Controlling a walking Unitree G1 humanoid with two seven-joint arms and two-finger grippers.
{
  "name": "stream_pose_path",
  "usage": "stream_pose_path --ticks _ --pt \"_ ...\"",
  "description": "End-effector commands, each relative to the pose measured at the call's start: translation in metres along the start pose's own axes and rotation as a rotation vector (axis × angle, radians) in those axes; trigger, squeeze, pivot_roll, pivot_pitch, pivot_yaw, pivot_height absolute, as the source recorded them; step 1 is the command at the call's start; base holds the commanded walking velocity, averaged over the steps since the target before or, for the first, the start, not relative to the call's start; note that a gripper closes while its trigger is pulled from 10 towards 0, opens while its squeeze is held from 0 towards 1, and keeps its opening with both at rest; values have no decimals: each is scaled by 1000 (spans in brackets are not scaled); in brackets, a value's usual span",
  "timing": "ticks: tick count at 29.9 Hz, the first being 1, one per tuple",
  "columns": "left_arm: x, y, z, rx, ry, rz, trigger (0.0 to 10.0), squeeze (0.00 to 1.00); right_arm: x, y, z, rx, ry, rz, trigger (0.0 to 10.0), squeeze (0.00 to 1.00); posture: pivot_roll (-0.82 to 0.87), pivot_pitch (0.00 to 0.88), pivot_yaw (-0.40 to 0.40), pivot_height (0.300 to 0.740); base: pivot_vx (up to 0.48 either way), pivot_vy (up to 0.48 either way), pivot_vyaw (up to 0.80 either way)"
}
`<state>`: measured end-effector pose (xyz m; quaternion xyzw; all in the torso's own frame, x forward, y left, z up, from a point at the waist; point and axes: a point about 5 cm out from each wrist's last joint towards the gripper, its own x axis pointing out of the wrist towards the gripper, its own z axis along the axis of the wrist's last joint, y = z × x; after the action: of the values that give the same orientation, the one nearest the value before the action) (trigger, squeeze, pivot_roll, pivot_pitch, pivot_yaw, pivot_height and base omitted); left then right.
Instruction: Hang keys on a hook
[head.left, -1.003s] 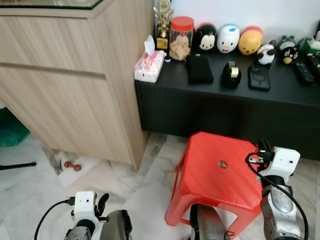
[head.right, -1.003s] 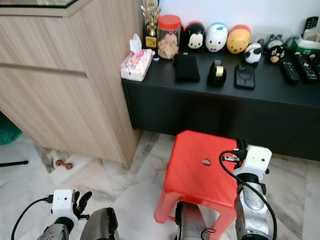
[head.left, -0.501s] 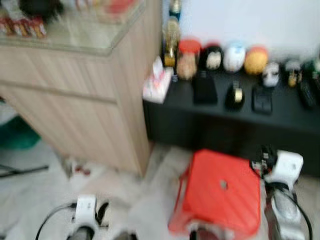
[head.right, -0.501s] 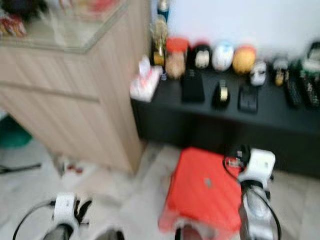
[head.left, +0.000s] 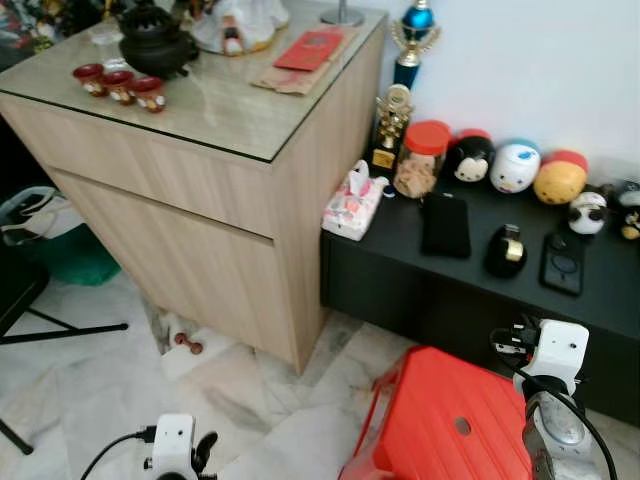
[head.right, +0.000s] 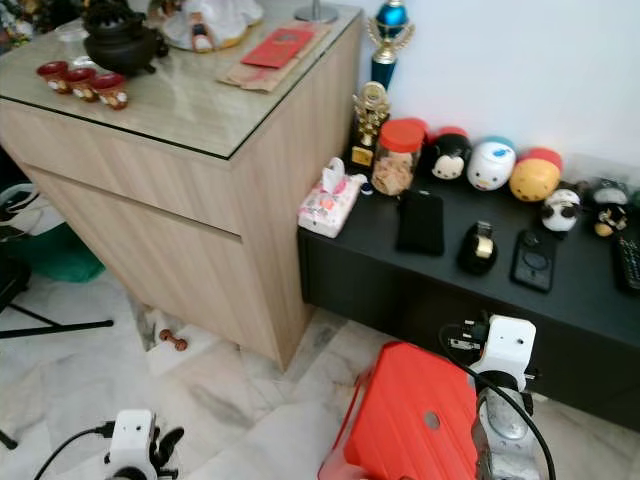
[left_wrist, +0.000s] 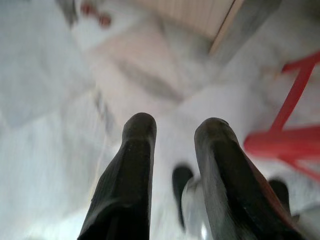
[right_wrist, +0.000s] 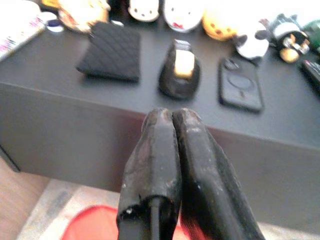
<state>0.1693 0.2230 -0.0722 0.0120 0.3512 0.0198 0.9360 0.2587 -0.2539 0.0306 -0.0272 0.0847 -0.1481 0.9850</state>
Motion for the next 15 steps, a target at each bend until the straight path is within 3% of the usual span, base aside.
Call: stream_pose_path --ticks 1,15 --pt "-6 3 -17 17 82 5 10000 0 -3 0 -7 -6 28 -7 10000 0 -108 28 -6 740 0 0 0" --pt "-13 2 -37 1 187 19 10000 0 1 1 -7 10 42 -47 10000 0 -103 20 0 740 -305 0 0"
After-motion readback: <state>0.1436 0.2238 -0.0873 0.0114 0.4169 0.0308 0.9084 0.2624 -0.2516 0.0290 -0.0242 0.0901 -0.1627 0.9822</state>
